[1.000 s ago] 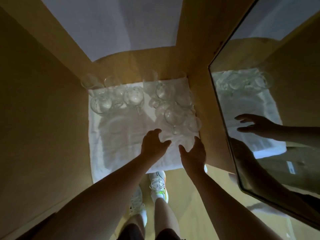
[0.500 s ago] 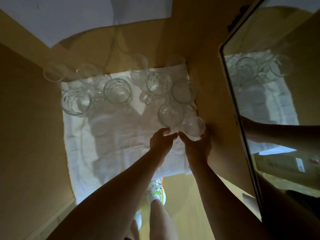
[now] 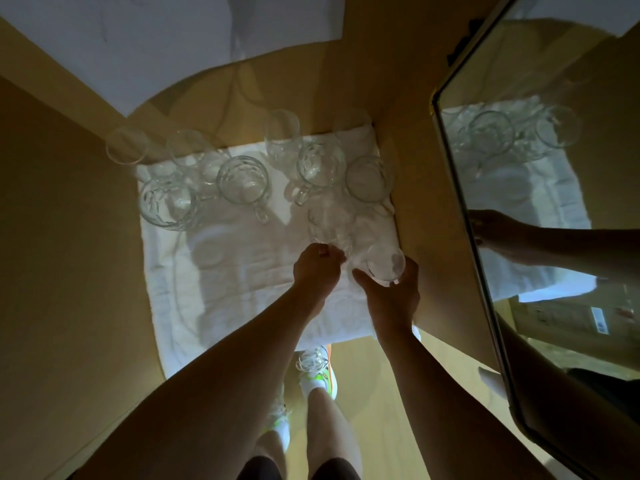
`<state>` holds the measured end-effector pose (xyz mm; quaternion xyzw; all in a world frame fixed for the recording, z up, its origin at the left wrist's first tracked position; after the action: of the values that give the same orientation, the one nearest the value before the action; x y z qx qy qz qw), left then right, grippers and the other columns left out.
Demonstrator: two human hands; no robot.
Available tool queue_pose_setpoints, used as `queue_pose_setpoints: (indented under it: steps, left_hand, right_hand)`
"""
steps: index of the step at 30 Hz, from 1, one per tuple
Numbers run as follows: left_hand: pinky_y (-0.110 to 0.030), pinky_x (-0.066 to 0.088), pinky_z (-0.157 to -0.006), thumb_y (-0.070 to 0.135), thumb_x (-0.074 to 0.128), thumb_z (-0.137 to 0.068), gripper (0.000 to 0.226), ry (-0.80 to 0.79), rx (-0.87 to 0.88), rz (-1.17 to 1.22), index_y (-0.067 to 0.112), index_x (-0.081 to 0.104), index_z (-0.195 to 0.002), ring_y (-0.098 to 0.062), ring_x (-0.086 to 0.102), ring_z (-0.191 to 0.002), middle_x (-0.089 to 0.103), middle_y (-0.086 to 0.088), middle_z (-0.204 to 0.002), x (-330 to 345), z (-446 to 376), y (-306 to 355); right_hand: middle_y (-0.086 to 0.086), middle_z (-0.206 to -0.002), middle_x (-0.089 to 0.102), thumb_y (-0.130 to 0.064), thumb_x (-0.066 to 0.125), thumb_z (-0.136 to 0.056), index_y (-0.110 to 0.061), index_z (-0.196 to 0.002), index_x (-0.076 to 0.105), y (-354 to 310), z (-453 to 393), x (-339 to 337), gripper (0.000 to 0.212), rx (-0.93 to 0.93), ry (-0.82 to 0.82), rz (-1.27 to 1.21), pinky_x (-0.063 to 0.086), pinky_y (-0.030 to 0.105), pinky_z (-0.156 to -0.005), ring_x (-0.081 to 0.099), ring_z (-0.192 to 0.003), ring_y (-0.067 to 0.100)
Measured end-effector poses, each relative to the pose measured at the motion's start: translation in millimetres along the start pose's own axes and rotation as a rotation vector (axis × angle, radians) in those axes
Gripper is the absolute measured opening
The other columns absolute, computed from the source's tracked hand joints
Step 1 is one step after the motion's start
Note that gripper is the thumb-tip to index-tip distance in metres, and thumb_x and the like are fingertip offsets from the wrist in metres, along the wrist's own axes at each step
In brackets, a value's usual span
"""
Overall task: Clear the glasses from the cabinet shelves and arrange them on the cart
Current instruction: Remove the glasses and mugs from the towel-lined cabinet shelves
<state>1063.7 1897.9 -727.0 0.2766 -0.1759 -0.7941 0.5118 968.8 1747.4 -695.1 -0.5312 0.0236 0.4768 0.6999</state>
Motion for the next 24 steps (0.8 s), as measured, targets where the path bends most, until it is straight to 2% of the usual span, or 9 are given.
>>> queue_pose_setpoints:
  steps: [3,7,9,11,14,17,20,22,24]
  left_hand:
    - [-0.025,0.043,-0.064,0.032,0.061,-0.095,0.024,0.042,0.024,-0.036,0.024,0.07,-0.075,-0.008,0.064,-0.081,0.072,0.012,-0.08,-23,8,11]
    - [-0.031,0.043,-0.061,0.035,0.056,-0.096,0.037,0.122,0.077,-0.175,0.016,0.056,-0.064,-0.018,0.058,-0.066,0.061,0.0,-0.066,-64,31,29]
    - [-0.03,0.038,-0.058,0.037,0.052,-0.098,0.038,0.162,0.133,-0.299,0.015,0.051,-0.066,-0.018,0.055,-0.065,0.055,0.001,-0.064,-84,48,41]
    - [-0.031,0.039,-0.064,0.038,0.05,-0.099,0.035,0.178,0.17,-0.344,0.012,0.055,-0.076,-0.021,0.059,-0.072,0.058,0.0,-0.071,-102,67,52]
    - [-0.031,0.039,-0.066,0.04,0.047,-0.099,0.034,0.218,0.211,-0.345,0.013,0.06,-0.083,-0.021,0.059,-0.079,0.061,0.002,-0.078,-131,100,73]
    - [-0.031,0.038,-0.07,0.038,0.047,-0.098,0.033,0.244,0.296,-0.386,0.011,0.063,-0.087,-0.023,0.058,-0.081,0.061,0.001,-0.078,-156,140,96]
    - [-0.031,0.035,-0.058,0.037,0.049,-0.094,0.031,0.289,0.375,-0.371,0.013,0.062,-0.082,-0.021,0.058,-0.073,0.062,0.0,-0.074,-179,186,116]
    - [-0.03,0.033,-0.056,0.038,0.049,-0.094,0.03,0.321,0.418,-0.366,0.013,0.061,-0.081,-0.018,0.055,-0.07,0.06,0.001,-0.073,-194,219,128]
    - [-0.03,0.034,-0.057,0.038,0.05,-0.095,0.031,0.341,0.462,-0.345,0.012,0.061,-0.081,-0.021,0.057,-0.071,0.06,0.001,-0.073,-209,250,139]
  right_hand:
    - [-0.007,-0.107,0.062,-0.031,0.094,-0.061,-0.025,-0.119,0.053,-5,13,-3,0.071,-0.002,-0.025,-0.041,0.052,0.037,-0.092,0.061,-0.103,0.02]
    - [-0.008,-0.102,0.061,-0.047,0.092,-0.059,-0.037,-0.113,0.055,-30,32,-6,0.066,-0.028,-0.068,-0.137,0.047,0.027,-0.083,0.059,-0.098,0.011]
    - [-0.004,-0.097,0.061,-0.059,0.087,-0.056,-0.039,-0.109,0.055,-49,43,-6,0.065,-0.049,-0.1,-0.169,0.047,0.027,-0.078,0.06,-0.092,0.014]
    - [-0.001,-0.088,0.059,-0.066,0.083,-0.054,-0.039,-0.107,0.054,-71,57,-8,0.066,-0.08,-0.125,-0.186,0.048,0.031,-0.078,0.059,-0.084,0.018]
    - [0.002,-0.083,0.054,-0.055,0.088,-0.063,-0.041,-0.103,0.056,-101,83,-16,0.053,-0.121,-0.178,-0.224,0.049,0.034,-0.081,0.056,-0.079,0.018]
    - [0.003,-0.076,0.05,-0.045,0.089,-0.068,-0.042,-0.097,0.055,-137,116,-35,0.045,-0.183,-0.223,-0.236,0.048,0.037,-0.075,0.052,-0.07,0.017]
    - [-0.002,-0.086,0.054,-0.04,0.09,-0.07,-0.032,-0.111,0.059,-174,155,-63,0.053,-0.264,-0.23,-0.265,0.048,0.035,-0.078,0.055,-0.077,0.017]
    - [-0.003,-0.101,0.062,-0.043,0.088,-0.07,-0.029,-0.121,0.059,-195,182,-81,0.061,-0.32,-0.231,-0.269,0.053,0.04,-0.086,0.061,-0.09,0.021]
    - [-0.001,-0.109,0.065,-0.051,0.086,-0.066,-0.029,-0.121,0.058,-216,208,-98,0.065,-0.381,-0.237,-0.26,0.054,0.047,-0.091,0.064,-0.097,0.023]
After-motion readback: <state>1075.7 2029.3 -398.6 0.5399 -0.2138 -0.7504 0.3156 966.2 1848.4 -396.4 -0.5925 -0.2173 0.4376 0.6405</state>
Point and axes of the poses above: each hand's wrist, its own z-axis away from the middle knuckle, its own x-axis out of the palm, y = z × x, the point moved 7 cm from there along -z, towards the middle knuckle
